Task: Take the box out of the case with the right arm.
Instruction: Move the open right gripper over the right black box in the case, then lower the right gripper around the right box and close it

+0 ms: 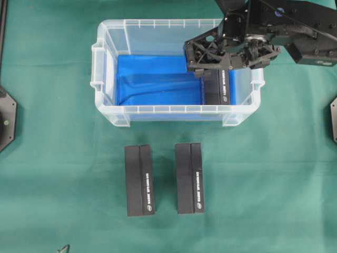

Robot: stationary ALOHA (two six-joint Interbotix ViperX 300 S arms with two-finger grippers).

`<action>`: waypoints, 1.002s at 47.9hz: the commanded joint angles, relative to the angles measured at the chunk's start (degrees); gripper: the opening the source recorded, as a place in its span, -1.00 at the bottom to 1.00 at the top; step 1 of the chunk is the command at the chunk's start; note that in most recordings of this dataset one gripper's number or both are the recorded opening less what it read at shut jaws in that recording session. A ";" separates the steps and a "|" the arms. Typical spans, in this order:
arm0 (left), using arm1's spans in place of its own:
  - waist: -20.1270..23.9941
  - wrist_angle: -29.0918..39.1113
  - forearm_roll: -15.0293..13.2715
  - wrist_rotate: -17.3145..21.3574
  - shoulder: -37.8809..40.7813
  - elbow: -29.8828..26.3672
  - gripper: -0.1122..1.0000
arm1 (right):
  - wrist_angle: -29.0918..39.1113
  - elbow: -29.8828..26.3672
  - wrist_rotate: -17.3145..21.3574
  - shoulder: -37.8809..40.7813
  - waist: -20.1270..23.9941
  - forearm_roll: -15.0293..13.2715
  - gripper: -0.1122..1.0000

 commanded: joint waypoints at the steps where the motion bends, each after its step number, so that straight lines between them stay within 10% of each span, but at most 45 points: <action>1: 0.18 -0.26 0.09 -0.09 0.26 -1.41 -0.80 | -0.26 -0.70 -0.09 -0.97 -0.09 -0.18 0.81; 48: 0.18 -0.26 0.09 -0.09 0.26 -1.41 -0.80 | -2.02 0.88 0.00 -0.35 -0.26 -0.88 0.81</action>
